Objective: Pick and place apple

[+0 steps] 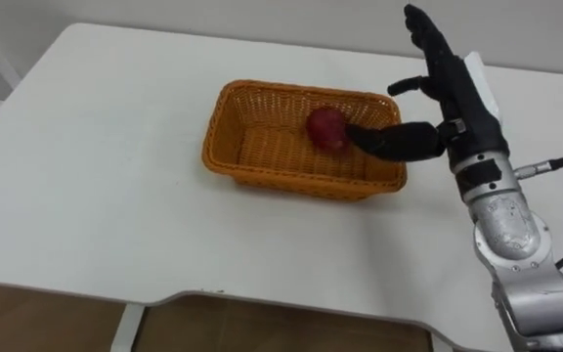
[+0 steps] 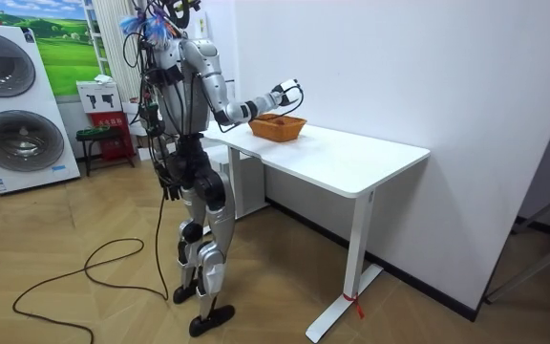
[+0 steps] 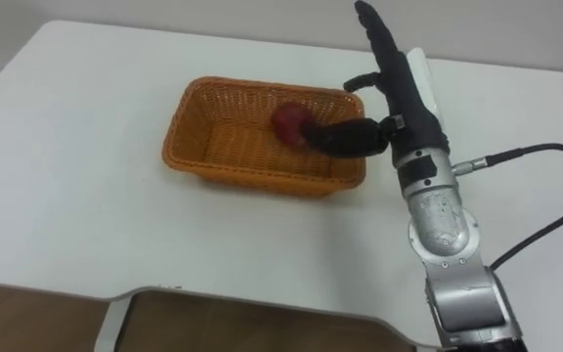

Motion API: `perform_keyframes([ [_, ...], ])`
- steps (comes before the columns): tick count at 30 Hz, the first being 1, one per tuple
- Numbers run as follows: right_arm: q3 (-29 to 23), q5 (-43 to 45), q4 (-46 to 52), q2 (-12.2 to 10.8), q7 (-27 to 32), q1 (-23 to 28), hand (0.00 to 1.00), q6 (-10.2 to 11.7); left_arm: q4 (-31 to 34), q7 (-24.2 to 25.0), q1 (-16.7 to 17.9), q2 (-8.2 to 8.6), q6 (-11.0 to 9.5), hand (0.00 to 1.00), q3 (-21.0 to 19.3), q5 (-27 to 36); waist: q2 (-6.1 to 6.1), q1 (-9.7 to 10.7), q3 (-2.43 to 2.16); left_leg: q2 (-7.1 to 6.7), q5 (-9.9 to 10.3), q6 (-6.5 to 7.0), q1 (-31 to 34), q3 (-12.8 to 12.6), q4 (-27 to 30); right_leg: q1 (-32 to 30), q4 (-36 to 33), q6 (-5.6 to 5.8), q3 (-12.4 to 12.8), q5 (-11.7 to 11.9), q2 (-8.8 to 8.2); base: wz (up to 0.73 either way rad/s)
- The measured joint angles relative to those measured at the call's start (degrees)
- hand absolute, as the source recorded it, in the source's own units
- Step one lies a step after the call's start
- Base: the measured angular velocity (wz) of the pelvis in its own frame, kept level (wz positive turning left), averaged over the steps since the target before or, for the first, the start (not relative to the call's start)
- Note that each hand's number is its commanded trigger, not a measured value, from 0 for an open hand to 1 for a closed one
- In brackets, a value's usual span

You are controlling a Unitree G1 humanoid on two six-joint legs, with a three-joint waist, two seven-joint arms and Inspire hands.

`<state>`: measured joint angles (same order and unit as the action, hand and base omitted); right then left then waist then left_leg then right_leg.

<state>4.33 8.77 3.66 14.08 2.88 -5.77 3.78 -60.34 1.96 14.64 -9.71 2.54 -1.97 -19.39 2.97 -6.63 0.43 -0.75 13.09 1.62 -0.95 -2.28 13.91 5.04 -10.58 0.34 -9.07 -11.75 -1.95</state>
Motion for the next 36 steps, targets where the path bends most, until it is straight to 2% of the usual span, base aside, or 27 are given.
perform_keyframes([
  [6, 2.8, -0.2, 0.0, 0.0, -0.6, 0.0, 0.0, -0.2, 0.3, 0.0, -0.2, 0.0, 0.1, 0.0, 0.0, -0.1, -0.35, 0.0, 0.15, -0.01, 0.0, 0.0, 0.3, -0.1, 0.0, -0.2, 0.0, 0.0, 0.2, 0.0, 0.0, 0.0],
  [14, 2.0, -0.9, -1.1, 0.0, 0.9, 0.1, 0.0, -0.2, 0.3, -0.3, -0.4, -0.01, 0.0, 0.0, -0.2, -0.3, -0.45, 0.5, 0.13, -0.03, 0.0, 0.0, 0.0, -0.1, -0.1, 0.0, 0.0, 0.0, 0.3, 0.0, 0.01, 0.0],
  [17, -1.6, -1.2, -1.0, 0.0, 3.2, 0.2, 0.0, -0.1, 0.3, -0.5, 0.0, 0.21, 0.0, 0.0, -1.7, -0.5, -0.24, 1.6, -0.01, -0.03, 0.0, 0.04, 0.0, 0.0, -0.2, 0.1, 0.0, 0.0, 0.1, 0.0, -0.06, 0.04],
  [20, -7.4, -1.9, -0.9, 0.0, 8.3, 0.3, 0.0, 0.6, -0.5, -1.7, 0.3, 0.26, -0.1, 0.0, -3.8, -0.3, -0.08, 2.5, -0.21, -0.07, 0.0, 0.05, -0.1, 0.0, -0.2, 0.1, 0.0, 0.0, 0.2, 0.0, -0.04, 0.0],
  [22, -11.6, -2.8, -1.1, 0.0, 13.5, 0.8, 0.0, 1.8, -0.7, -2.9, 1.1, 0.22, -0.2, 0.0, -4.1, -0.1, 0.02, 3.9, -0.38, -0.07, 0.0, 0.05, -0.4, 0.0, -0.4, 0.3, 0.0, 0.0, 0.0, 0.0, -0.04, 0.0],
  [28, -24.3, -5.9, -3.6, 0.5, 26.0, 1.8, 0.0, 2.5, -0.5, -4.2, 3.9, 0.27, -0.4, 0.0, -5.9, 0.7, 0.02, 8.4, -0.58, -0.06, 0.0, 0.05, -0.8, 0.1, -0.4, 0.8, 0.1, 0.01, -0.4, 0.0, -0.05, 0.01],
  [33, -30.7, -11.6, -8.2, 0.8, 35.6, 5.3, 0.0, 3.0, -0.3, -4.3, 4.0, 0.24, -0.4, 0.0, -7.2, 1.3, -0.22, 9.8, -0.71, 0.03, -0.1, -0.02, -0.8, -0.8, -0.4, 0.5, 0.0, 0.0, 0.5, 0.0, 0.02, -0.09],
  [34, -32.1, -12.6, -10.8, 0.9, 37.3, 5.7, 0.0, 3.1, 0.0, -4.3, 4.0, 0.23, -0.4, 0.0, -7.3, 1.3, -0.25, 11.0, -0.83, 0.01, -0.1, -0.02, -0.7, -0.8, -0.3, 0.4, 0.0, 0.0, 0.4, 0.0, -0.01, -0.1],
  [36, -34.3, -14.3, -13.5, 1.0, 39.8, 8.1, 0.0, 3.1, 0.9, -4.4, 4.1, 0.25, -0.5, 0.0, -7.8, 1.3, -0.17, 11.1, -0.89, 0.0, -0.1, -0.01, -0.7, -0.9, -0.3, 0.4, -0.1, 0.0, 0.6, 0.0, -0.03, -0.02],
])
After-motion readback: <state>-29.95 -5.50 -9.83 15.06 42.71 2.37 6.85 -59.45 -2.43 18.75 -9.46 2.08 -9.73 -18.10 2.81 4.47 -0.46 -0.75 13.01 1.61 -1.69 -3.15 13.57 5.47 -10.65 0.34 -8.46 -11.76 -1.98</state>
